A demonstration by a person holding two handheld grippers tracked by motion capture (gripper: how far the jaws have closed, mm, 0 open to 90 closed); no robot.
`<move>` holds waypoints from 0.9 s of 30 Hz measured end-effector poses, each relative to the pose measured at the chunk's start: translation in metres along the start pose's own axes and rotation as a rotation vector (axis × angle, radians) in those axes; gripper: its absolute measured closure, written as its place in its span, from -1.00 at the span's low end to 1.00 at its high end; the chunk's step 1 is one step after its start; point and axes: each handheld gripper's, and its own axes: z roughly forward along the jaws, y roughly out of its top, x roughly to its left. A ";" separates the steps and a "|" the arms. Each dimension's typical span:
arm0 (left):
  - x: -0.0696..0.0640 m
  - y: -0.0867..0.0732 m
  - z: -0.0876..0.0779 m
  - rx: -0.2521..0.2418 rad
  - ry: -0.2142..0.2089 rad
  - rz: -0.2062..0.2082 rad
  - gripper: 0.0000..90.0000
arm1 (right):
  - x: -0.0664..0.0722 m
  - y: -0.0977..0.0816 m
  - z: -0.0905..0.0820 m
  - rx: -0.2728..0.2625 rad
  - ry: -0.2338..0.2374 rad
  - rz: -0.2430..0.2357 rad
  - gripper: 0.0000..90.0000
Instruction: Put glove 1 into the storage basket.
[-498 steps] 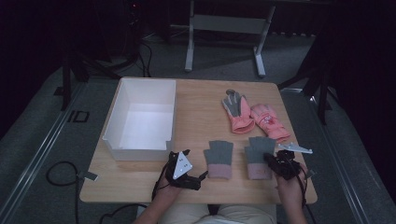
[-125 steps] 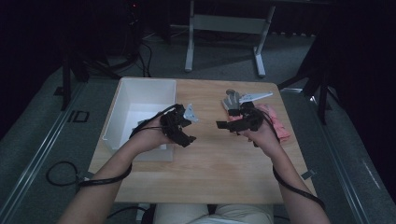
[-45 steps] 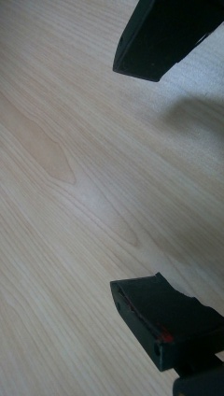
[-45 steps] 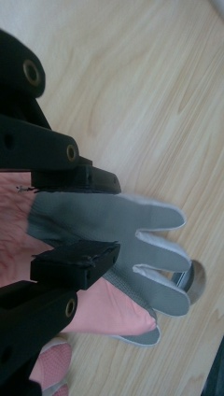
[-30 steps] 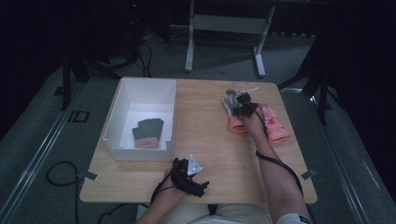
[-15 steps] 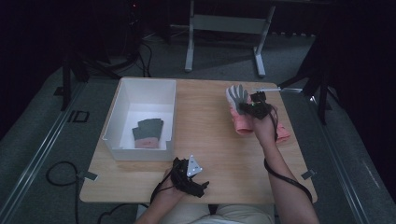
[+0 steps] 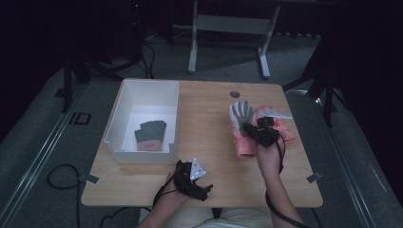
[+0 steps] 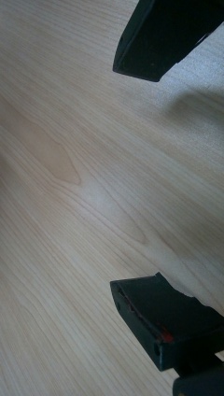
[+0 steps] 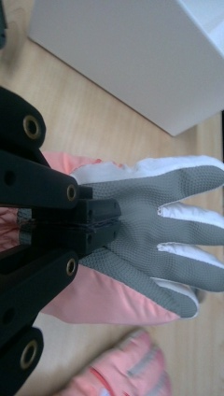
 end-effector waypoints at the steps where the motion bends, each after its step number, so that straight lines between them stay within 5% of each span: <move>1: 0.000 0.000 0.000 0.004 -0.002 0.001 -1.00 | 0.001 -0.005 0.001 0.002 0.006 0.013 0.97; 17: 0.002 -0.001 0.001 0.004 -0.013 -0.004 -1.00 | 0.015 -0.049 0.067 0.139 -0.041 0.035 0.96; 27: 0.001 -0.001 0.002 0.011 -0.010 0.005 -1.00 | 0.014 -0.056 0.081 0.165 -0.050 0.015 0.88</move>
